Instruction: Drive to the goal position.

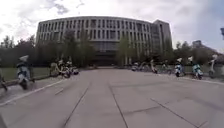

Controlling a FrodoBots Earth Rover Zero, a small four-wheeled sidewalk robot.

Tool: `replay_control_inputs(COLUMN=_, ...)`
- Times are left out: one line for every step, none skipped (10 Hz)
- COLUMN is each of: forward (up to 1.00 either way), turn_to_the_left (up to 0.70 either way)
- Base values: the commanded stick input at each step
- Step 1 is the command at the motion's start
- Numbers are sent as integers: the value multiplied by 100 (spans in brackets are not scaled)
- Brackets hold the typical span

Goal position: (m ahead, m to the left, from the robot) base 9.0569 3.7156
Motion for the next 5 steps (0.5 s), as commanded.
replay_control_inputs(forward=70, turn_to_the_left=-35)
replay_control_inputs(forward=70, turn_to_the_left=-28)
replay_control_inputs(forward=70, turn_to_the_left=0)
replay_control_inputs(forward=70, turn_to_the_left=0)
replay_control_inputs(forward=70, turn_to_the_left=0)
